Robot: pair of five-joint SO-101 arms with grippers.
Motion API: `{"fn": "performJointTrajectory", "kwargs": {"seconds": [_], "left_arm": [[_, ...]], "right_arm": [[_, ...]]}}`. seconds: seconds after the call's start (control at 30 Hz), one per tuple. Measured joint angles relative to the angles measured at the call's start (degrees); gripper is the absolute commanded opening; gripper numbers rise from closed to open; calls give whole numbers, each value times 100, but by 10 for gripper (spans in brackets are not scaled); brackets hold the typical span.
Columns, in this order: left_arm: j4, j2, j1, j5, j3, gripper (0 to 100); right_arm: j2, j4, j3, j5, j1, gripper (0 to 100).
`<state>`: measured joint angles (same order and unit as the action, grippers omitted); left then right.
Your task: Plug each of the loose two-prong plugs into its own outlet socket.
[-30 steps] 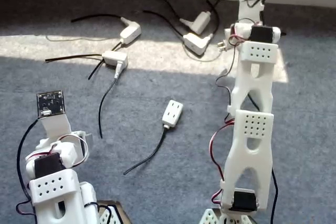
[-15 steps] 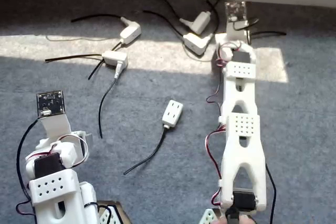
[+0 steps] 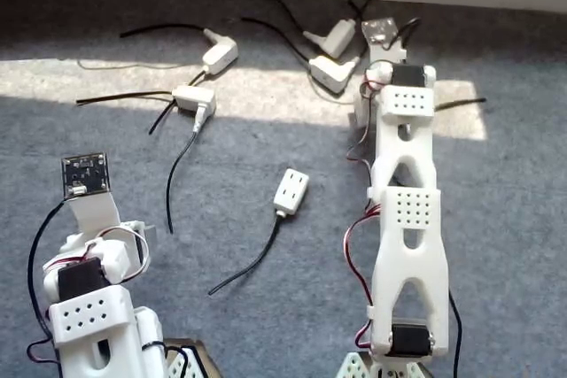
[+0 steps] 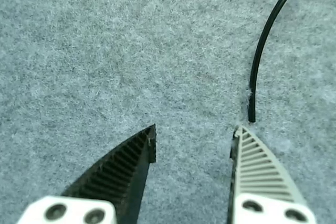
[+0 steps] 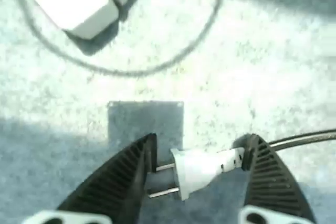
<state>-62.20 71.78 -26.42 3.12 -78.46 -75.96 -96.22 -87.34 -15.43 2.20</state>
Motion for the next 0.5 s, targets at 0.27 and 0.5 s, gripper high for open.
{"fn": "performJointTrajectory", "kwargs": {"seconds": [0.27,0.5], "left_arm": [[0,0,0,0,0,245],[0,0,0,0,0,245]], "right_arm": [[1284,-9,0,167,-730,255],[2066,-123,-167,1521,-1266,256]]}}
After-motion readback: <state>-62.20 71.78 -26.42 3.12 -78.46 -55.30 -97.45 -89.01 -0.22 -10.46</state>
